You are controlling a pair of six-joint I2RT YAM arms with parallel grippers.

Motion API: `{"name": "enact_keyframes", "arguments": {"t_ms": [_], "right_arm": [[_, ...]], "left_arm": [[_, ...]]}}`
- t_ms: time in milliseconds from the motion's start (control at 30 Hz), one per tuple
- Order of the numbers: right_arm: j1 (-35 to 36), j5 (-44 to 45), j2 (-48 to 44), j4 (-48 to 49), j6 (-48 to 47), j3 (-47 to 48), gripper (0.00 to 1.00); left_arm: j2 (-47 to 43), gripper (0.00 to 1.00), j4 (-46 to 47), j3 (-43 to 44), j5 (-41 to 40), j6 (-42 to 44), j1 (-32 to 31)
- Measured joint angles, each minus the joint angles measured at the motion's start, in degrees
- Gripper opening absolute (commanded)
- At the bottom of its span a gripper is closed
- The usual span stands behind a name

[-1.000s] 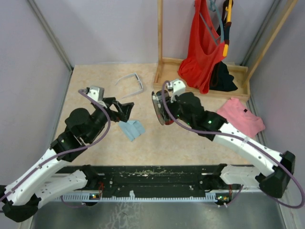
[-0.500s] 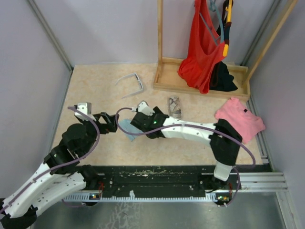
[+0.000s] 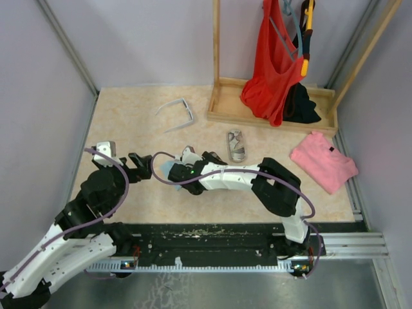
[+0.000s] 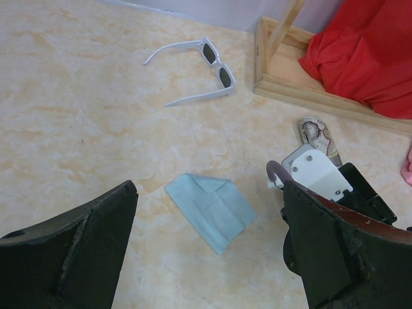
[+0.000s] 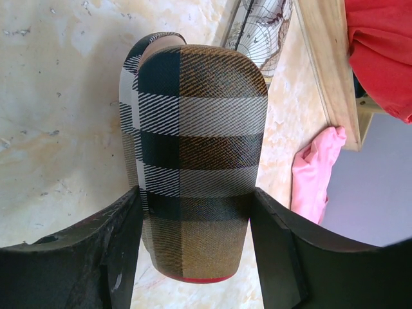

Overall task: Organize the sunglasses
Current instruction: Place the sunglasses case at the center of the board.

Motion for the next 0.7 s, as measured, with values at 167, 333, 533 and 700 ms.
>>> {"name": "enact_keyframes", "arguments": {"t_ms": [167,333,533,700], "right_arm": [[0.02,0.46,0.57,0.02,-0.11,0.0,0.4],[0.09,-0.07,0.9,0.33,-0.76,-0.02,0.46],[0.33,-1.09,0.92,1.57,-1.57,-0.04,0.54],[0.31,-1.9,0.94,2.51,-2.01,-0.39,0.6]], "left_arm": [[-0.81,1.0,-0.68,0.0,-0.74,-0.61,0.0],[-1.64,1.0,-0.37,0.0,-0.63,-1.09,-0.02],[-1.68,1.0,-0.37,0.0,-0.63,-1.44,-0.02],[-1.68,1.0,-0.37,0.0,-0.63,-1.64,-0.02]]}}
